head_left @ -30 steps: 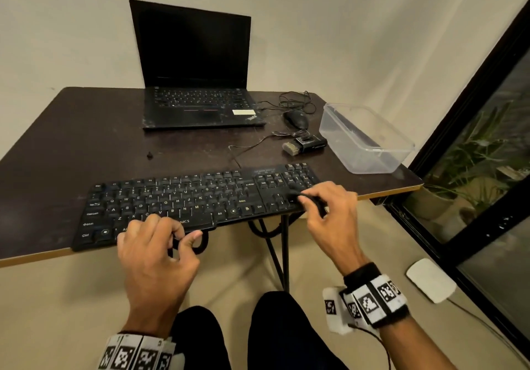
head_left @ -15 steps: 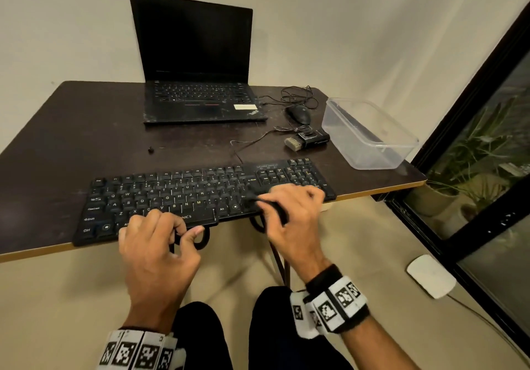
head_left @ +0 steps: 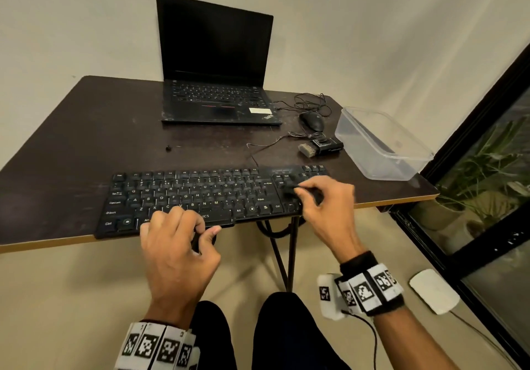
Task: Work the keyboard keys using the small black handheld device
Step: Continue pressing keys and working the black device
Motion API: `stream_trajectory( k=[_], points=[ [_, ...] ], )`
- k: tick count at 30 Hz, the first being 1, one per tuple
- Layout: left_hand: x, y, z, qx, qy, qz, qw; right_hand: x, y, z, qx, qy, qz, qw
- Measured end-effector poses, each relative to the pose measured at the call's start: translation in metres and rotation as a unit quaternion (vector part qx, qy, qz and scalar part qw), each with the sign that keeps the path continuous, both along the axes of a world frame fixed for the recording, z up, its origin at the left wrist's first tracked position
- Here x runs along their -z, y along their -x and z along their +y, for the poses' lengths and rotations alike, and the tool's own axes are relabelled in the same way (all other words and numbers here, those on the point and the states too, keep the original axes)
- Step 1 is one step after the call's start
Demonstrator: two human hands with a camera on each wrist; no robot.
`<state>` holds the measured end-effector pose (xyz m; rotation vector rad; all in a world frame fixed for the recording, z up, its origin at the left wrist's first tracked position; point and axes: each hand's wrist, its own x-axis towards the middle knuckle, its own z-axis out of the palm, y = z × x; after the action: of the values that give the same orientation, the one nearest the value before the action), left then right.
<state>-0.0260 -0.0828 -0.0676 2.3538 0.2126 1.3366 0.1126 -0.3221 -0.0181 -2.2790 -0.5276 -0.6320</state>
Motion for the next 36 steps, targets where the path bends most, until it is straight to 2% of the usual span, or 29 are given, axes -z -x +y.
stream_trajectory(
  k=[3,5,9,11,15,19,23,27,32,34,36],
  points=[
    [0.0,0.002,0.001,-0.001,-0.005,0.003,1.0,-0.002,0.007,0.029,-0.058,0.024,0.015,0.998],
    [0.0,0.002,0.001,0.0,-0.004,0.006,1.0,-0.007,0.0,0.025,-0.079,0.041,0.031,0.996],
    [-0.001,0.001,0.002,0.002,0.0,0.004,1.0,-0.026,-0.03,-0.009,0.031,0.104,0.059,0.992],
    [0.001,0.0,0.001,-0.001,0.002,0.002,1.0,-0.032,-0.037,-0.013,0.059,0.12,0.07,0.989],
    [0.002,-0.001,0.001,-0.003,0.0,0.0,1.0,-0.033,-0.031,0.002,0.044,0.137,0.091,0.985],
    [0.001,-0.001,0.001,0.003,0.005,-0.001,1.0,-0.039,-0.028,-0.014,0.001,0.131,0.122,0.984],
    [0.001,-0.001,0.001,0.002,0.008,0.0,1.0,-0.051,-0.042,-0.026,0.031,0.145,0.145,0.978],
    [0.002,-0.002,-0.001,-0.003,0.008,-0.006,1.0,-0.044,-0.031,0.013,-0.02,0.092,0.133,0.987],
    [0.0,0.0,0.001,0.008,0.006,0.001,1.0,-0.034,-0.021,0.063,-0.106,0.109,0.091,0.984],
    [0.0,0.0,0.002,0.009,0.002,-0.003,1.0,-0.039,-0.027,0.056,-0.1,0.154,0.075,0.98],
    [0.0,0.0,0.002,0.009,0.004,-0.003,1.0,-0.047,-0.04,0.033,-0.048,0.214,0.067,0.973]
  ],
)
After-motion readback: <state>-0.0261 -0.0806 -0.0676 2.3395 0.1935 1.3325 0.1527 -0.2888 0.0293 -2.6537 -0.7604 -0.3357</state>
